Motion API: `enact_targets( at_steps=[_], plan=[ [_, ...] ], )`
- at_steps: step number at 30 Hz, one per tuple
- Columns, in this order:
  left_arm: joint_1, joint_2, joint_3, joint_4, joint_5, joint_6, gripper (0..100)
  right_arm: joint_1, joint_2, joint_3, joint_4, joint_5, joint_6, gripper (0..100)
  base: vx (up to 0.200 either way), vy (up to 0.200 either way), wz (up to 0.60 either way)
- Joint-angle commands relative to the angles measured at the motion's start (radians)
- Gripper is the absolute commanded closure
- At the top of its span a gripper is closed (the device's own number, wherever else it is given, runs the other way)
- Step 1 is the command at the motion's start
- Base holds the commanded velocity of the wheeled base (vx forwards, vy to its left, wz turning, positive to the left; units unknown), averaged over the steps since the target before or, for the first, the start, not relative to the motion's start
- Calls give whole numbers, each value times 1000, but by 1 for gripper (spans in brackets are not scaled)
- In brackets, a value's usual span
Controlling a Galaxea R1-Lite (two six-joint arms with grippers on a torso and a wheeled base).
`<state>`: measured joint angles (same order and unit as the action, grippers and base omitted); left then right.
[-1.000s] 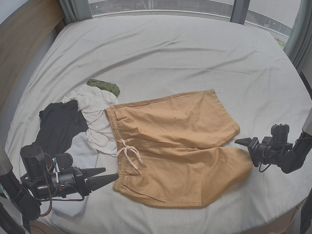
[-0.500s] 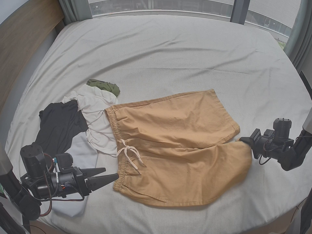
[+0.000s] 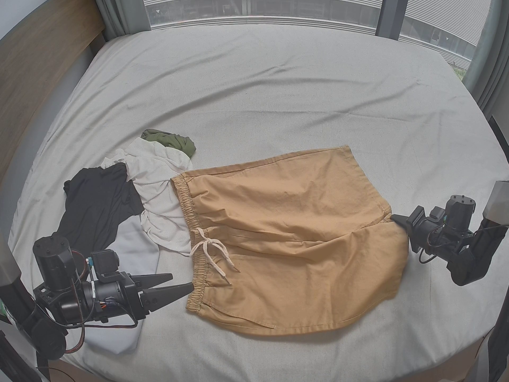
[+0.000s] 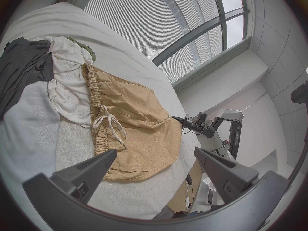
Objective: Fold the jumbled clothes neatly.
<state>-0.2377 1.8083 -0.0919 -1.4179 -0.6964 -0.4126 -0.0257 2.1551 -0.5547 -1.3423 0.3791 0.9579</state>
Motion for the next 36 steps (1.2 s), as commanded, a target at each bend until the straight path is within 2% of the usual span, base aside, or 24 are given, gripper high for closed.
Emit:
enact_targets(
  at_steps=[1,5,10,11,16,20,22,25,26,28,29,31,36],
  plan=[
    [0,0,0,-1,0,0,0,1,103,15,-124,-8,-4,100,0,0,0],
    [0,0,-2,-1,0,0,0,3,124,35,-195,-8,-8,100,0,0,0],
    [0,-1,-2,-1,0,0,0,1,121,38,-195,-8,-10,100,0,0,0],
    [0,-1,-2,-1,0,0,0,0,121,36,-195,-8,-10,0,0,0,0],
    [1,-1,0,-18,1,-2,0,-5,111,27,-196,-13,-13,0,0,0,0],
    [1,0,1,-35,3,-2,0,-29,68,32,-195,-11,-47,0,0,0,0],
    [1,0,1,-36,5,-2,0,-66,-1,44,-169,-8,-102,0,0,0,0],
    [1,-1,4,-36,5,-2,0,-79,-43,75,-123,-8,-162,0,0,0,0],
    [1,-3,6,-39,5,-2,0,-80,-69,99,-86,-8,-205,0,0,0,0],
    [1,-6,9,-44,5,-2,0,-77,-101,137,-38,-6,-258,0,0,0,0],
    [1,-9,14,-53,6,-2,0,-71,-144,194,-1,1,-312,0,0,0,0],
    [0,-9,26,-75,9,-2,0,-68,-202,277,19,30,-378,0,0,0,0],
    [1,-10,70,-133,12,-2,0,-52,-291,426,20,50,-484,0,0,0,0]
  ],
)
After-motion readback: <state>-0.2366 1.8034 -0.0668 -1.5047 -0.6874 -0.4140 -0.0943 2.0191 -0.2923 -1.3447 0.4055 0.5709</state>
